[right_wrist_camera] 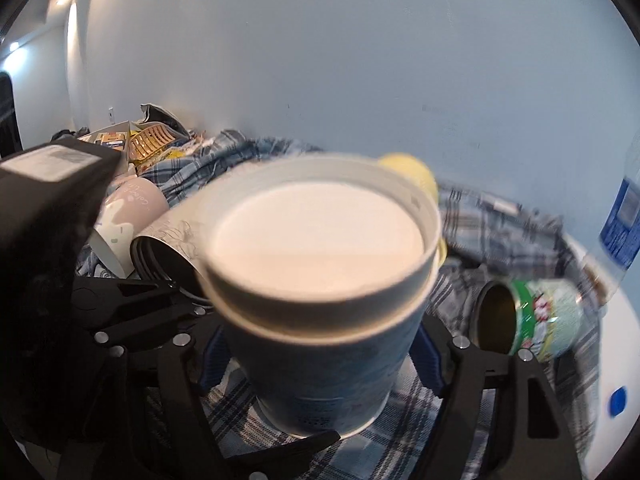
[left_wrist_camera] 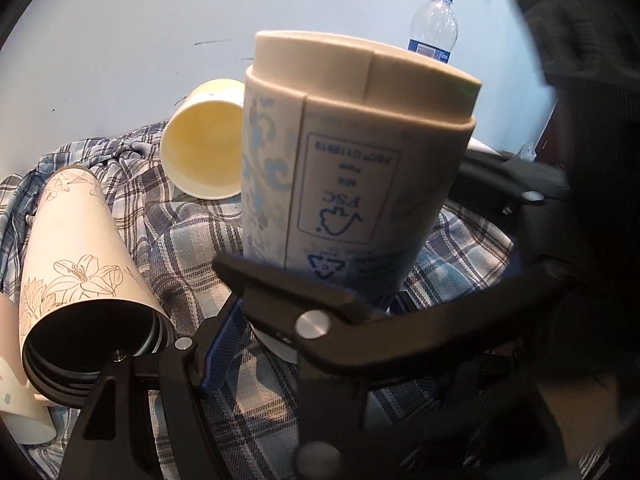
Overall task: Flip cup upside down
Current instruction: 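Lift the paper cup with the right tool and rotate it to stand vertically, then lower the paper cup onto the cloth and open the right tool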
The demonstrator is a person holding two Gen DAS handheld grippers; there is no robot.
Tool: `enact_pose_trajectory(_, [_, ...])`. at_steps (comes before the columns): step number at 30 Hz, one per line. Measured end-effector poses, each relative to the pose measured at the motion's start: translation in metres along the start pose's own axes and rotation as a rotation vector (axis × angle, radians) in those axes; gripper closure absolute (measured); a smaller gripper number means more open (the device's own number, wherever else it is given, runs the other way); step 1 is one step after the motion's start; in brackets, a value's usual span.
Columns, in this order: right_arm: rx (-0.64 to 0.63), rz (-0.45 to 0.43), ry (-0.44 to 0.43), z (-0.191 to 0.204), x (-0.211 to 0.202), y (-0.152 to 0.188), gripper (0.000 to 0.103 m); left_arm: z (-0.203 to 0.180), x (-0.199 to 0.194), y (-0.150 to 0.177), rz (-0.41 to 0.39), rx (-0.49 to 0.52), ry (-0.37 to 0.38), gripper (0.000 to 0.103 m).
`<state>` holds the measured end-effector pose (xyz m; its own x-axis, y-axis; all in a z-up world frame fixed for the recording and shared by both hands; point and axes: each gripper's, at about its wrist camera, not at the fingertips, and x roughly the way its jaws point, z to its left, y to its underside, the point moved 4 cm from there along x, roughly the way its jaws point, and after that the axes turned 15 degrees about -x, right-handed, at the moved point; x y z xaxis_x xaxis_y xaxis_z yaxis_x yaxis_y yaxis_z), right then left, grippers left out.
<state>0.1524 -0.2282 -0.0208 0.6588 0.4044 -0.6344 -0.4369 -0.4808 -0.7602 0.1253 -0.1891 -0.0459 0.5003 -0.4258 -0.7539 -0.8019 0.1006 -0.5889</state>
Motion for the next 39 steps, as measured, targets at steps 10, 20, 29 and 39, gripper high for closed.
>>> enact_pose_trajectory(10, [0.037, -0.030, 0.095, -0.009, -0.015, -0.002, 0.001, -0.009, -0.025, -0.005, -0.098, 0.041, -0.014, 0.000])
enact_pose_trajectory(20, [-0.034, -0.176, 0.280, 0.005, -0.077, -0.036, 0.000, -0.004, -0.085, -0.024, -0.184, 0.025, 0.072, 0.000])
enact_pose_trajectory(29, [-0.083, -0.315, 0.349, 0.030, -0.172, -0.082, 0.000, 0.018, -0.189, -0.038, -0.423, -0.009, 0.002, 0.000])
enact_pose_trajectory(39, [-0.047, -0.327, 0.305, 0.074, -0.219, -0.037, 0.000, 0.067, -0.273, 0.024, -0.542, -0.129, -0.080, 0.000])
